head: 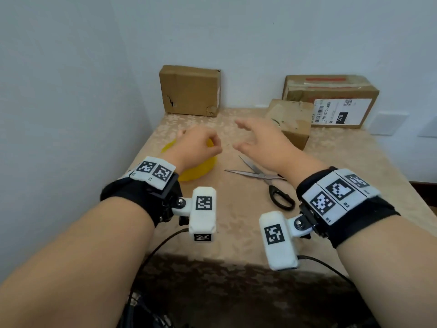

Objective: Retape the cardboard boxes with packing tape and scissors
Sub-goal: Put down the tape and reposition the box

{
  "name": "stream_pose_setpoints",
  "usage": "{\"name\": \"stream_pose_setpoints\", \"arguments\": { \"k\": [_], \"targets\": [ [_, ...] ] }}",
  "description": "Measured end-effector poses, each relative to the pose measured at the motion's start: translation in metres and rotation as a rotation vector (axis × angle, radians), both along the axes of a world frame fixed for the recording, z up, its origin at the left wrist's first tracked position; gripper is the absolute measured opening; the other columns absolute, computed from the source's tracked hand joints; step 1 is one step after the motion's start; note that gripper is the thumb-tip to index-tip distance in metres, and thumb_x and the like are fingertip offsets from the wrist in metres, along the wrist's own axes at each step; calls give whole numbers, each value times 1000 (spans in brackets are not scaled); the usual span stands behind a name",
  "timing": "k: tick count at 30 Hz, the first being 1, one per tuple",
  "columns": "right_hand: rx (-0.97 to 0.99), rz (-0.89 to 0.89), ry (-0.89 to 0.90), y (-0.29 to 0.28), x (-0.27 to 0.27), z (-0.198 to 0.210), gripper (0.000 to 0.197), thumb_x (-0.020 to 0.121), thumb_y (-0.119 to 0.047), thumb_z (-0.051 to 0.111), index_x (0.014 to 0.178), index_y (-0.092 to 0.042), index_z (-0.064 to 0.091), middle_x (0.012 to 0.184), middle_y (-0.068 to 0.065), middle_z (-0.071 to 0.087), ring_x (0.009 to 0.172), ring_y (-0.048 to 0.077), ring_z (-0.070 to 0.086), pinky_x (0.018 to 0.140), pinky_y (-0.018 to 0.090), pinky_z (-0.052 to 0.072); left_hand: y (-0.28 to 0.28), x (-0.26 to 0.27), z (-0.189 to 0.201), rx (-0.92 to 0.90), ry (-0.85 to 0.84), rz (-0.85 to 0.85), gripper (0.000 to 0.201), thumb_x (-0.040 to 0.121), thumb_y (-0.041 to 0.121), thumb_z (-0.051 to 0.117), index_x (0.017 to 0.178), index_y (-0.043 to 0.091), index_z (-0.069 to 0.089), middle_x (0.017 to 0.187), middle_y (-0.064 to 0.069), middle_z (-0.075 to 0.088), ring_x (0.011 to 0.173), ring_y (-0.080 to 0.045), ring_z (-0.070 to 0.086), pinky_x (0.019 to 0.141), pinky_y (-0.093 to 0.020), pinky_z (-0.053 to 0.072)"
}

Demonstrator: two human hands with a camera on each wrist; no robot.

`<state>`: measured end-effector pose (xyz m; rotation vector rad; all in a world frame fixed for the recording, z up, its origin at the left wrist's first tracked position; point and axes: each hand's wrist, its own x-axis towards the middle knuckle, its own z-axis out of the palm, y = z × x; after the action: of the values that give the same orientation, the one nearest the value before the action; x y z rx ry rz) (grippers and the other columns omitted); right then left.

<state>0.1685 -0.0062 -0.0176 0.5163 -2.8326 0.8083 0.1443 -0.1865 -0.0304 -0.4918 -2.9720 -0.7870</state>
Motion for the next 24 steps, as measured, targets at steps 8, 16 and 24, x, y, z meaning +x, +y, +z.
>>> {"name": "stream_pose_setpoints", "arguments": {
  "k": [8, 16, 24],
  "targets": [
    [-305, -19, -93, -8, -4, 9, 17, 88, -23, 69, 98, -10, 71, 95, 2, 70, 84, 8, 59, 73, 12, 45, 6, 11, 21, 253, 62, -141, 12, 88, 21, 66, 89, 9, 65, 97, -1, 63, 94, -17, 56, 78, -18, 42],
    [-69, -74, 90, -19, -8, 9, 12, 93, -27, 61, 84, -19, 61, 81, -5, 58, 80, 16, 56, 74, 32, 47, 8, 11, 26, 151, -32, 44, 21, 89, 34, 64, 105, 22, 57, 116, 2, 35, 96, -11, 44, 82, -17, 33],
    [-13, -87, 99, -21, -10, 10, 13, 95, -29, 57, 84, -23, 54, 81, -5, 54, 80, 16, 53, 72, 30, 41, 11, 13, 22, 86, -3, 85, 21, 96, 39, 50, 111, 26, 57, 123, -5, 53, 108, -21, 52, 82, -28, 34]
  ]
}}
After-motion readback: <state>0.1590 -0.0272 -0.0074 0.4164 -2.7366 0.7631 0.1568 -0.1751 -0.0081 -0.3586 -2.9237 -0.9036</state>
